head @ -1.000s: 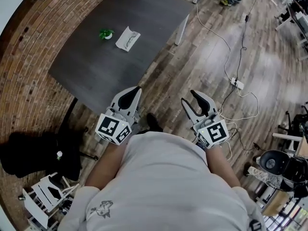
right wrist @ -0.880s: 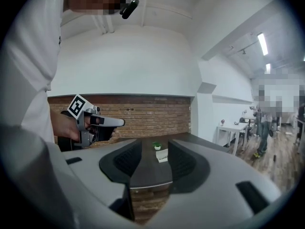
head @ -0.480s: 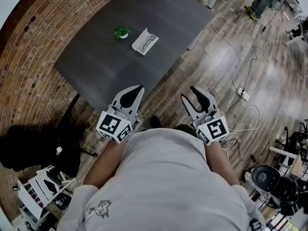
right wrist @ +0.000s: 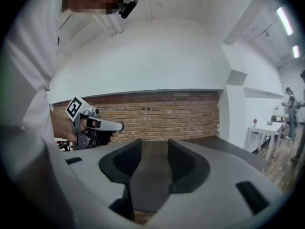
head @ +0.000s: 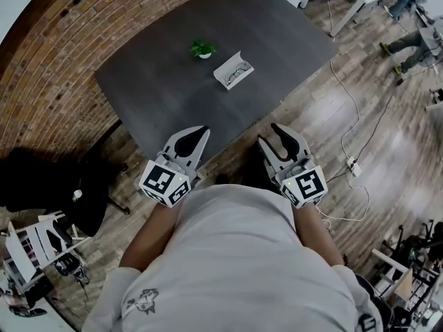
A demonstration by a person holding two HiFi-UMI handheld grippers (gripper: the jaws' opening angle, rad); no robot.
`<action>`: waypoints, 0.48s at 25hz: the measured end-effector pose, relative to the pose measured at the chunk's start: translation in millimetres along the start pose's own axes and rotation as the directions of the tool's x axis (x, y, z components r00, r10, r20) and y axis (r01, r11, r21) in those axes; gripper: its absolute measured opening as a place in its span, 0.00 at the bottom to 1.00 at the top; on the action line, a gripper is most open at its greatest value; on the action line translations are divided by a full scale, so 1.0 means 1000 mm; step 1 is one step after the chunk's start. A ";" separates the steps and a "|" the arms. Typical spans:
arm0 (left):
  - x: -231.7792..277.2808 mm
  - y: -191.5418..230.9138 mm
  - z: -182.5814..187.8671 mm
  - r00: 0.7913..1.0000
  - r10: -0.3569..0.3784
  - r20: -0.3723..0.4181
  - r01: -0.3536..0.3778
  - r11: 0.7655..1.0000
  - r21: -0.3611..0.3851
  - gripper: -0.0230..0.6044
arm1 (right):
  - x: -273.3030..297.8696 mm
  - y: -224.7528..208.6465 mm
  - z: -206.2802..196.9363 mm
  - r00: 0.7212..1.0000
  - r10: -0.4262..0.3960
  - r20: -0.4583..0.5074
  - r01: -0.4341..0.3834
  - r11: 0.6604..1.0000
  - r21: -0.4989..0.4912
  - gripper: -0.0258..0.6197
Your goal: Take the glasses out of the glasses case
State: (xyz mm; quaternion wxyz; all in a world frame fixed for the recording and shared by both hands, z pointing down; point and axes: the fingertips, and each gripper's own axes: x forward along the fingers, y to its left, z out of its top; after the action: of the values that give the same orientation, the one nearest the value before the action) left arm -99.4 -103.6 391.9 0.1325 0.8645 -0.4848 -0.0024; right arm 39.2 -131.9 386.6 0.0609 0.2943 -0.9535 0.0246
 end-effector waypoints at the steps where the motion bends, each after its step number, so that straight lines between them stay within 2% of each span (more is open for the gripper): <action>1: 0.003 0.004 0.000 1.000 0.019 0.000 -0.019 1.000 -0.003 0.05 | 0.007 -0.006 -0.001 1.000 0.021 -0.002 -0.021 1.000 0.004 0.31; 7: 0.030 0.028 -0.004 0.992 0.129 -0.017 -0.130 0.991 -0.042 0.05 | 0.052 -0.045 -0.002 0.988 0.156 -0.010 -0.156 0.988 0.007 0.31; 12: 0.067 0.043 -0.006 0.972 0.231 -0.033 -0.232 0.972 -0.040 0.05 | 0.075 -0.087 -0.002 0.968 0.249 -0.021 -0.249 0.968 0.010 0.31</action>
State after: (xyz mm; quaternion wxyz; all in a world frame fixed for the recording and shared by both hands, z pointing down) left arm -99.1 -180.1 416.0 0.1576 0.7990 -0.5801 0.0147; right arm 26.7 -245.5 399.8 0.0666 0.1720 -0.9821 0.0388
